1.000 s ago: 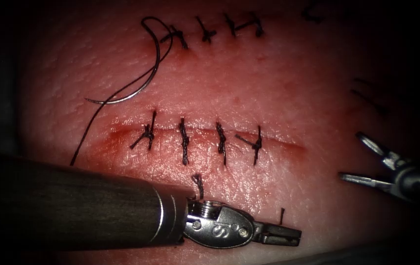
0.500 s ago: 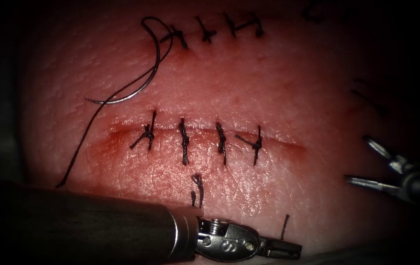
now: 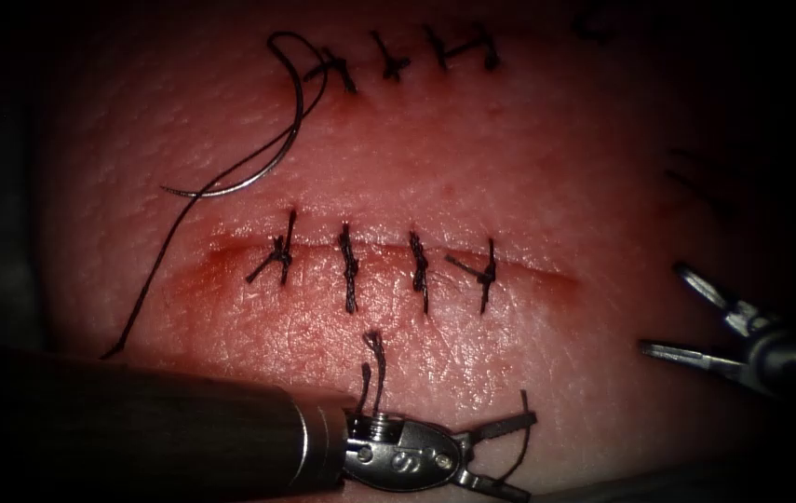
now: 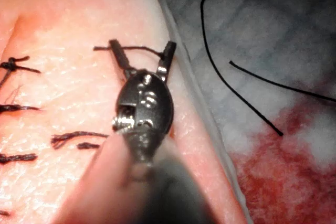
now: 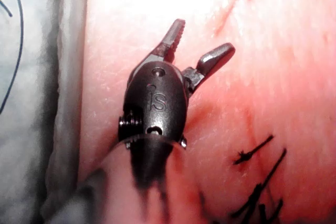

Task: Wound Closure
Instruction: Put suture off-cut down

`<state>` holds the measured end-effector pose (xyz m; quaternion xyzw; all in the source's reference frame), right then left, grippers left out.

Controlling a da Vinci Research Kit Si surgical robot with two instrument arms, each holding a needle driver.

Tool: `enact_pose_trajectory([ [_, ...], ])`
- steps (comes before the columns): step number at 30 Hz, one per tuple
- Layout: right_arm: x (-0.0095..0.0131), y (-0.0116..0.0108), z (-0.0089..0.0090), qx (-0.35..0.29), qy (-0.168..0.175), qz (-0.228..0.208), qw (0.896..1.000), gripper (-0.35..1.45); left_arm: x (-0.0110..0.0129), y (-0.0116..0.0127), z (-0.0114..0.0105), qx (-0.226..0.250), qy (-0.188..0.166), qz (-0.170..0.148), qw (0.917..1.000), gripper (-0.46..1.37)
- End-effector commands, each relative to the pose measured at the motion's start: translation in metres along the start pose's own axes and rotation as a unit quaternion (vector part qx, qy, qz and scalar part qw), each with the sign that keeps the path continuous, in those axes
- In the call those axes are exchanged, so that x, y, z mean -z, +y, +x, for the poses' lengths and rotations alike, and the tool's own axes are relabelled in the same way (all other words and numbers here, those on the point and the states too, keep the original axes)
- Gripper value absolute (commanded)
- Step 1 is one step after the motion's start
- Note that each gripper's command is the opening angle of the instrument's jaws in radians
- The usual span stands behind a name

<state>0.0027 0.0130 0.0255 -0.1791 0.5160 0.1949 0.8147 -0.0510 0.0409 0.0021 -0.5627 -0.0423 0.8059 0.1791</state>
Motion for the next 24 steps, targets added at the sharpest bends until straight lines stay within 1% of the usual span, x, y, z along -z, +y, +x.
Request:
enact_pose_trajectory([
  [1,0.0,-0.0002,0.0003,-0.001,-0.001,0.005,1.0,1.43,0.0005,0.0001,0.0,0.0,-0.006,0.007,1.0,0.63],
  [2,0.0,-0.0002,0.0004,-0.001,-0.001,0.005,1.0,1.43,0.0007,0.0001,0.0,0.001,-0.007,0.008,0.9999,0.63],
  [3,0.0,-0.0004,0.0008,-0.002,0.0,0.008,1.0,1.42,0.0013,0.0001,-0.0002,0.002,-0.009,0.014,0.9999,0.63],
  [9,-0.0005,-0.0005,0.0017,-0.006,0.001,0.016,1.0,1.42,0.0024,-0.0003,-0.0007,0.004,-0.014,0.022,0.9996,0.75],
  [14,-0.0006,-0.0004,0.0018,-0.007,0.001,0.017,1.0,1.42,0.0032,-0.0004,0.0002,0.004,-0.079,0.04,0.9961,1.07],
  [15,-0.0006,-0.0004,0.0018,-0.006,0.001,0.017,1.0,1.42,0.0034,-0.0004,0.0006,0.006,-0.087,0.043,0.9953,1.13],
  [18,-0.0007,-0.0006,0.0017,-0.006,0.002,0.016,1.0,1.43,0.0038,-0.0005,0.0021,0.019,-0.091,0.055,0.9942,1.19],
  [19,-0.0007,-0.0007,0.0017,-0.006,0.003,0.015,1.0,1.43,0.0039,-0.0005,0.0027,0.024,-0.092,0.059,0.9937,1.21],
  [20,-0.0007,-0.0008,0.0016,-0.005,0.004,0.016,1.0,1.43,0.0041,-0.0005,0.0038,0.025,-0.093,0.059,0.9935,1.22],
  [21,-0.0007,-0.0008,0.0015,-0.005,0.003,0.017,1.0,1.43,0.0042,-0.0005,0.0043,0.022,-0.094,0.057,0.9937,1.22],
  [22,-0.0008,-0.001,0.0014,-0.004,0.002,0.017,1.0,1.43,0.0044,-0.0005,0.0055,0.02,-0.096,0.056,0.9936,1.25],
  [24,-0.0009,-0.0012,0.0012,-0.003,0.001,0.019,1.0,1.43,0.0047,-0.0007,0.0068,0.011,-0.094,0.055,0.994,1.27],
])
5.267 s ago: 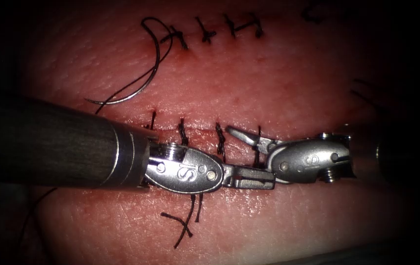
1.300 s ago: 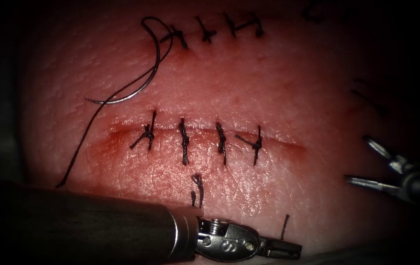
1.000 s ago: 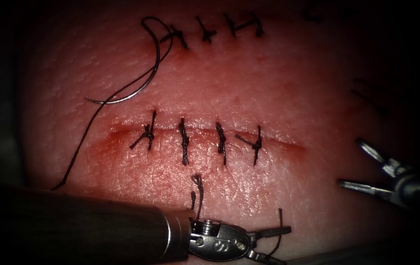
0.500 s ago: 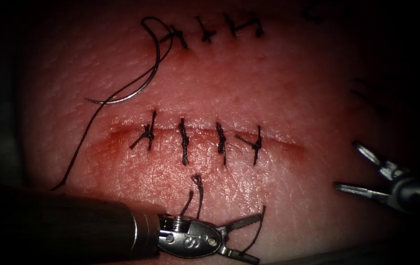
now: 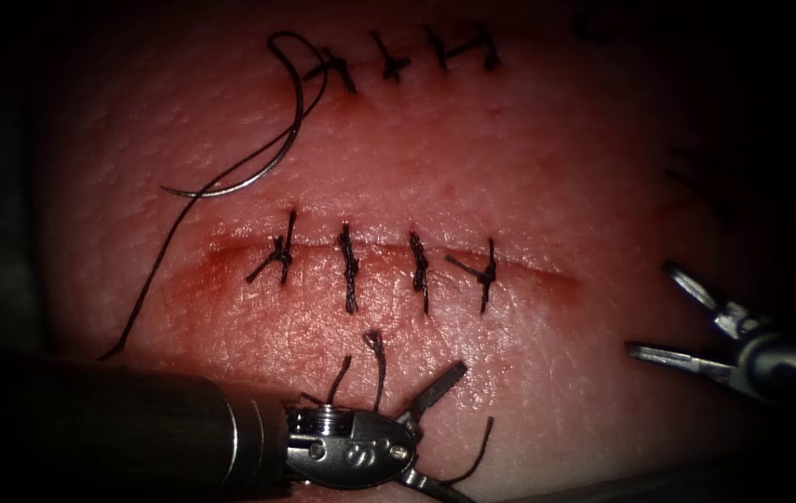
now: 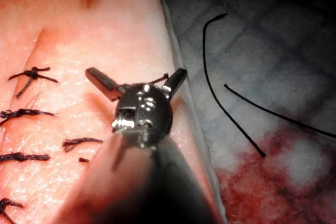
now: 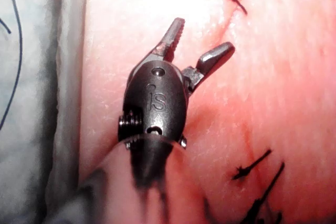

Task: Wound Closure
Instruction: Put suture off-cut down

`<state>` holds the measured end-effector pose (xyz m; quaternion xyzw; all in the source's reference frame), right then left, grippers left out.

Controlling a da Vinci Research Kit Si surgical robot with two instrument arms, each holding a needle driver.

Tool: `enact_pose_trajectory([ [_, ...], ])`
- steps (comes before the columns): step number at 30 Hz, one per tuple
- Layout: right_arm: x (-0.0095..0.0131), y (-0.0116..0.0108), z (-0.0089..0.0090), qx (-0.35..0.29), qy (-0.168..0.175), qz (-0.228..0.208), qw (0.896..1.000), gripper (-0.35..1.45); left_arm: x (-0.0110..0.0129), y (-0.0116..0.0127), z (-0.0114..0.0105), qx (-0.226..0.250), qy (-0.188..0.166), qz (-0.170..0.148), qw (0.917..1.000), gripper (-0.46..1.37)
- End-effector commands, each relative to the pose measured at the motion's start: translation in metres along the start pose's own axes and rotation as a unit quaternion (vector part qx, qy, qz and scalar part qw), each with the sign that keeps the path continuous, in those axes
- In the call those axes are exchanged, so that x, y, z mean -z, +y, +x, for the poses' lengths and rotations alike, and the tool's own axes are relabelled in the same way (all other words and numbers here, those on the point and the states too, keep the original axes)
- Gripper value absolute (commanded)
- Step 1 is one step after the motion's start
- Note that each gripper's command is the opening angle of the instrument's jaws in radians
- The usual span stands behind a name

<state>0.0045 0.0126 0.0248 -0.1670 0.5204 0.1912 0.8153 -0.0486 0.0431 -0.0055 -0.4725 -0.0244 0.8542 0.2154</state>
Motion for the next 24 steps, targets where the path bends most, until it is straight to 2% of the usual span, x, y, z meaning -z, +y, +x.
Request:
enact_pose_trajectory([
  [1,-0.0001,-0.0002,-0.0001,0.001,-0.002,0.008,1.0,1.43,0.0002,-0.0002,0.0009,-0.009,0.004,0.003,0.9999,1.27],
  [6,-0.0003,-0.0007,-0.0004,0.003,0.004,0.012,1.0,1.41,0.0005,-0.0005,0.0039,-0.026,0.037,0.018,0.9988,1.18],
  [11,-0.0004,-0.001,-0.0006,0.005,0.006,0.013,1.0,1.41,-0.0011,-0.0007,0.0052,-0.03,0.048,0.005,0.9984,1.17],
  [13,-0.0003,-0.001,-0.0007,0.005,0.007,0.013,1.0,1.4,-0.0026,-0.0008,0.0056,-0.035,0.055,-0.01,0.9978,1.17],
  [16,-0.0002,-0.0011,-0.0007,0.005,0.008,0.013,1.0,1.4,-0.0045,-0.0011,0.0058,-0.035,0.058,-0.015,0.9976,1.18],
  [19,-0.0001,-0.0012,-0.0008,0.006,0.009,0.014,1.0,1.4,-0.006,-0.0018,0.0058,-0.065,0.062,-0.017,0.9958,1.18],
  [22,0.0001,-0.0013,-0.0008,0.006,0.01,0.015,1.0,1.38,-0.0074,-0.0029,0.0047,-0.088,0.068,-0.025,0.9935,1.19],
  [24,0.0003,-0.0013,-0.001,0.007,0.012,0.017,1.0,1.35,-0.0084,-0.0039,0.0031,-0.093,0.066,-0.019,0.9933,1.19],
])
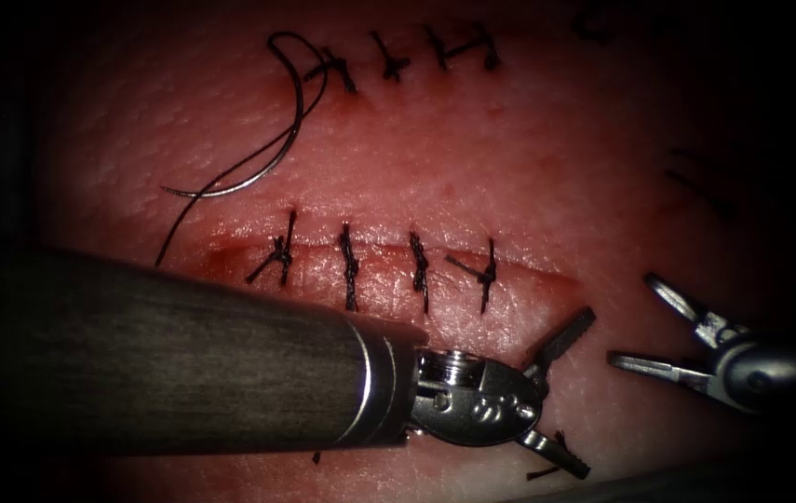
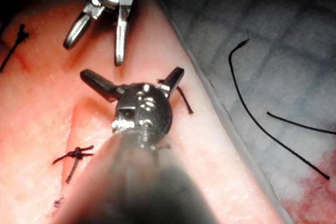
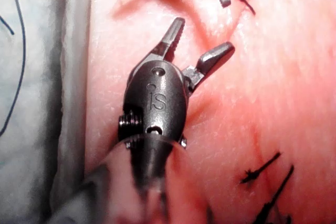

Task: Wound Closure
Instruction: Put suture off-cut down

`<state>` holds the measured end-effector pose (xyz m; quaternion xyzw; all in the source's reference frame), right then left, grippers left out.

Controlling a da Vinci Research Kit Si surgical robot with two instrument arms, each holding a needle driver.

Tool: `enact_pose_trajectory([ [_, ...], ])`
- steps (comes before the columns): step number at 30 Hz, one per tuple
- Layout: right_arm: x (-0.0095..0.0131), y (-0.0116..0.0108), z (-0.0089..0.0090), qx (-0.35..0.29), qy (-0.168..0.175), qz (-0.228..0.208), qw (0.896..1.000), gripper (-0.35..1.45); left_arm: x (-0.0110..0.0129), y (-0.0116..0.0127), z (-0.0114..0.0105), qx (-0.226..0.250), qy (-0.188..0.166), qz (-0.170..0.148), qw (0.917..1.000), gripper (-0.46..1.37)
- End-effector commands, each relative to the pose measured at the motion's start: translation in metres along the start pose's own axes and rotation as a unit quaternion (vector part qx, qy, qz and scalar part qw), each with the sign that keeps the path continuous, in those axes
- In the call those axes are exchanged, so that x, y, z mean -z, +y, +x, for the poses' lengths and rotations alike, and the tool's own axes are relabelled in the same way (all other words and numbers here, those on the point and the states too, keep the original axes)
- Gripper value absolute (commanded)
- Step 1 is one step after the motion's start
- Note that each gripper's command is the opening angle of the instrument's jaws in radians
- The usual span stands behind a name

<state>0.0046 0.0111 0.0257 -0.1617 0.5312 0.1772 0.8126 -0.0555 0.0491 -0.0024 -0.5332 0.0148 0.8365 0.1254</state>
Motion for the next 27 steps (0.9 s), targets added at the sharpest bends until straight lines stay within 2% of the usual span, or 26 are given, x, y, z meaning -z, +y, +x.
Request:
enact_pose_trajectory([
  [1,0.0001,0.0001,0.0,0.0,0.002,0.005,1.0,1.34,-0.0001,-0.0001,-0.0004,-0.002,-0.002,0.005,1.0,1.19],
  [5,0.0005,0.0004,-0.0003,0.001,-0.003,0.0,1.0,1.33,-0.0005,-0.0005,-0.0033,-0.013,-0.008,0.022,0.9996,1.19],
  [7,0.0007,0.0006,-0.0004,0.001,-0.006,-0.004,1.0,1.34,-0.0007,-0.0008,-0.0054,-0.017,-0.008,0.023,0.9996,1.19],
  [10,0.0009,0.0005,-0.0003,0.001,-0.006,-0.004,1.0,1.35,-0.0008,-0.0012,-0.0075,-0.018,-0.015,0.024,0.9994,1.19],
  [14,0.0009,0.0002,-0.0002,0.001,-0.006,-0.005,1.0,1.37,-0.0003,-0.0022,-0.0088,-0.017,-0.03,0.033,0.9989,1.18],
  [19,0.0009,0.0001,-0.0001,0.001,-0.009,-0.006,1.0,1.38,0.0012,-0.0031,-0.008,-0.007,-0.035,0.042,0.9985,1.15],
  [27,0.0006,0.0002,-0.0002,0.001,-0.009,-0.006,1.0,1.38,0.0043,-0.0029,-0.0028,0.016,-0.027,0.033,0.9989,1.16],
])
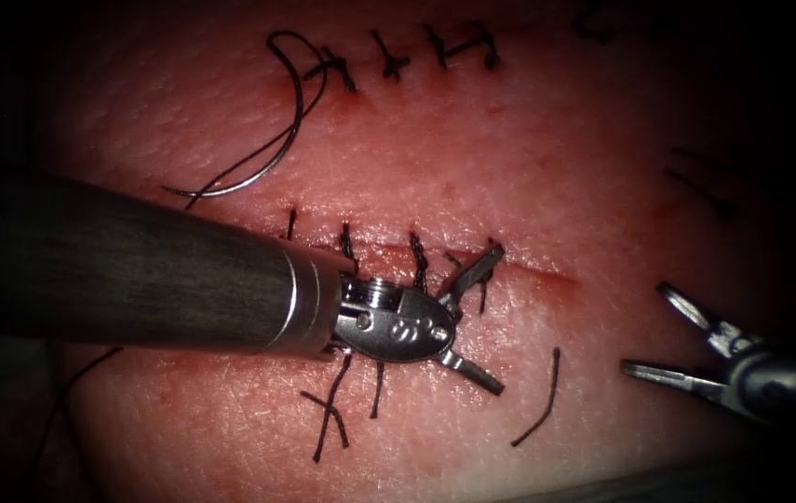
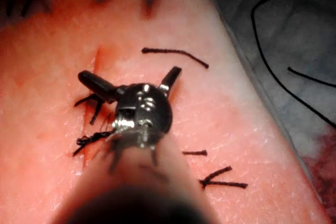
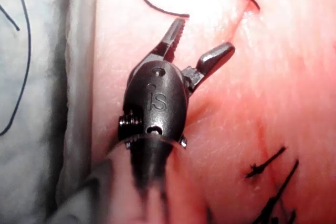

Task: Wound Closure
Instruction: Put suture off-cut down

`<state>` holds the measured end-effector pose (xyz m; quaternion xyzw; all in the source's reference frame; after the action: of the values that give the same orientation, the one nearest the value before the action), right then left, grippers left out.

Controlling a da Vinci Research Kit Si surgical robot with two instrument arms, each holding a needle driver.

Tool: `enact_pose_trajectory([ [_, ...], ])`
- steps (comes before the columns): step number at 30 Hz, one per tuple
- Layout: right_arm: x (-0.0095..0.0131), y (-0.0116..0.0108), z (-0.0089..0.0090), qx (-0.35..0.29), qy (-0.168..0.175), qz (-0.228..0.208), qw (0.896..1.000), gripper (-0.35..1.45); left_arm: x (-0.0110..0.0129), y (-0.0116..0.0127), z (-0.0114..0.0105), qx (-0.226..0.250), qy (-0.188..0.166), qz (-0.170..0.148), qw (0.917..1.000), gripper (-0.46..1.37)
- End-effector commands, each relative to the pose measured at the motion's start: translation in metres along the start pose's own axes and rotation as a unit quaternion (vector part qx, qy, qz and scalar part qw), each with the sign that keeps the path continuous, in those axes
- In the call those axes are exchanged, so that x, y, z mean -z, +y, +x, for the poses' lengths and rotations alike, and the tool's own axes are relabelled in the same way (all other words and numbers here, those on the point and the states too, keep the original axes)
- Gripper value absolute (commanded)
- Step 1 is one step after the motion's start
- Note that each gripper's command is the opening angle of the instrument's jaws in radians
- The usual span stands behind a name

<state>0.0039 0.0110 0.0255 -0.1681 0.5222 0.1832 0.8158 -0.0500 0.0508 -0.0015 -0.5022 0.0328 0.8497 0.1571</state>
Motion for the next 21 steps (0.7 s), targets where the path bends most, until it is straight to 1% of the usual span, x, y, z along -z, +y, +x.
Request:
enact_pose_trajectory([
  [1,-0.0001,0.0,-0.0001,0.0,0.001,0.006,1.0,1.38,0.0006,0.0003,0.0011,0.006,0.014,-0.008,0.9999,1.15],
  [2,-0.0002,0.0,-0.0001,0.0,0.001,0.006,1.0,1.37,0.0008,0.0003,0.0015,0.008,0.017,-0.01,0.9998,1.15],
  [4,-0.0004,0.0001,-0.0001,0.0,-0.003,0.012,1.0,1.37,0.0016,0.0006,0.0033,0.019,0.042,-0.019,0.9987,1.12],
  [5,-0.0005,0.0001,-0.0001,0.0,-0.003,0.014,1.0,1.37,0.0018,0.0006,0.0037,0.019,0.047,-0.02,0.9985,1.11],
  [7,-0.0007,0.0002,-0.0001,-0.001,-0.007,0.022,1.0,1.36,0.0027,0.0007,0.005,0.041,0.059,-0.022,0.9971,1.1],
  [9,-0.0008,0.0003,0.0,-0.001,-0.008,0.026,1.0,1.36,0.0035,0.0007,0.0058,0.054,0.061,-0.026,0.9963,1.09],
  [11,-0.001,0.0005,0.0001,-0.002,-0.008,0.032,0.999,1.35,0.0046,0.0005,0.0064,0.061,0.062,-0.032,0.9957,1.0],
  [15,-0.0013,0.0008,0.0004,-0.004,-0.01,0.049,0.999,1.3,0.0073,-0.0004,0.0064,0.096,0.064,-0.051,0.992,0.96],
  [16,-0.0013,0.0009,0.0005,-0.005,-0.01,0.06,0.998,1.25,0.0079,-0.0006,0.0062,0.105,0.064,-0.056,0.9908,0.98],
  [17,-0.0014,0.001,0.0007,-0.006,-0.013,0.076,0.997,1.18,0.0089,-0.001,0.0058,0.113,0.066,-0.065,0.9893,1.04],
  [18,-0.0014,0.0011,0.0007,-0.006,-0.013,0.078,0.997,1.17,0.0091,-0.0011,0.0058,0.113,0.066,-0.066,0.9892,1.04],
  [19,-0.0015,0.0012,0.0009,-0.013,-0.011,0.086,0.996,1.15,0.0101,-0.0015,0.0053,0.118,0.064,-0.067,0.9887,1.02],
  [21,-0.0017,0.0014,0.0012,-0.017,-0.009,0.094,0.995,1.13,0.0113,-0.0021,0.0046,0.12,0.056,-0.053,0.9898,1.06],
])
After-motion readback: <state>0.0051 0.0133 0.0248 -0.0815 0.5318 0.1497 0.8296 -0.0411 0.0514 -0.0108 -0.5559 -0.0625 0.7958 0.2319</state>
